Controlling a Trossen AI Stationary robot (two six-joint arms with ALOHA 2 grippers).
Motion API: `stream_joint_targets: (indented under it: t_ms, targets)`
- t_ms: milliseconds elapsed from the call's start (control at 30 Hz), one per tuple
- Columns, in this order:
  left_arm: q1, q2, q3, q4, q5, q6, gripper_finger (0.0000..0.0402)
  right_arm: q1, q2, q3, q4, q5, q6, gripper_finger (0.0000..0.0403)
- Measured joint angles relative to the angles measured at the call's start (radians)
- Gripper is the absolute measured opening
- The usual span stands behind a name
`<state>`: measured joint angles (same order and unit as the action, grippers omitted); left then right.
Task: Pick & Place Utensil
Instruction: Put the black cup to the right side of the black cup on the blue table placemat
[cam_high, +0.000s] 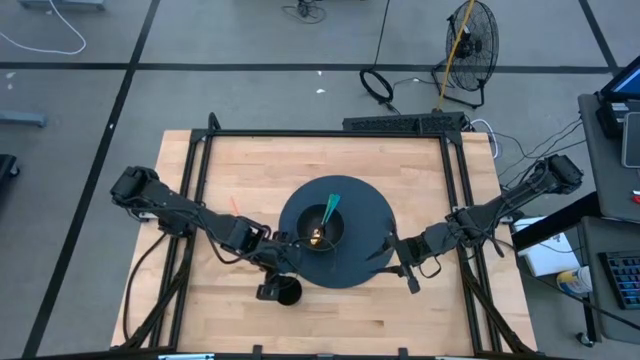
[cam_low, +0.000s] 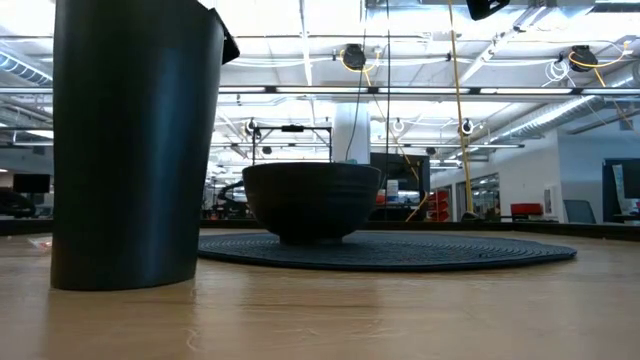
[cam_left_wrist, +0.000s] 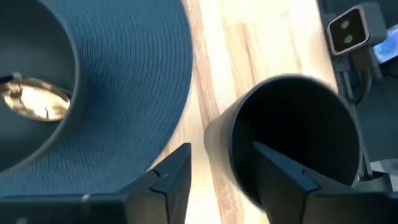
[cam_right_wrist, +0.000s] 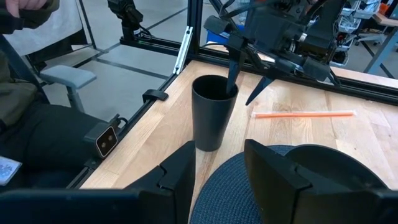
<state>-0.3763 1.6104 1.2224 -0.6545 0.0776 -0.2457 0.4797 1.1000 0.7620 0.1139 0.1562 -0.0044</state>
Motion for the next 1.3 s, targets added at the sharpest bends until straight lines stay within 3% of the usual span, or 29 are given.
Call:
stream_joint_targets:
  t_ms: [200,333,467,667,967,1300]
  targets:
    - [0.000,0.000,0.000,-0.063,0.000,-0.049,0.0199,0.000,0.000,0.000,0.000,0.000,-0.001,0.0130]
    - [0.000,0.000,0.000,-0.068,0.000,-0.065,0.0184,0.000,0.000,0.000,0.000,0.000,-0.002,0.0130]
    - [0.000,0.000,0.000,-0.069,-0.001,-0.064,0.0131,0.000,0.000,0.000,0.000,0.000,-0.002,0.0130]
    - [0.000,0.000,0.000,-0.072,-0.005,-0.045,0.0015,0.000,0.000,0.000,0.000,0.000,-0.003,0.0130]
    - [0.012,0.000,0.000,-0.011,-0.052,-0.027,0.0007,0.000,0.000,0.000,0.000,0.000,-0.005,0.0130]
    - [0.066,0.000,0.000,0.180,0.034,0.020,0.0004,0.000,0.000,-0.001,0.000,0.000,-0.008,0.0130]
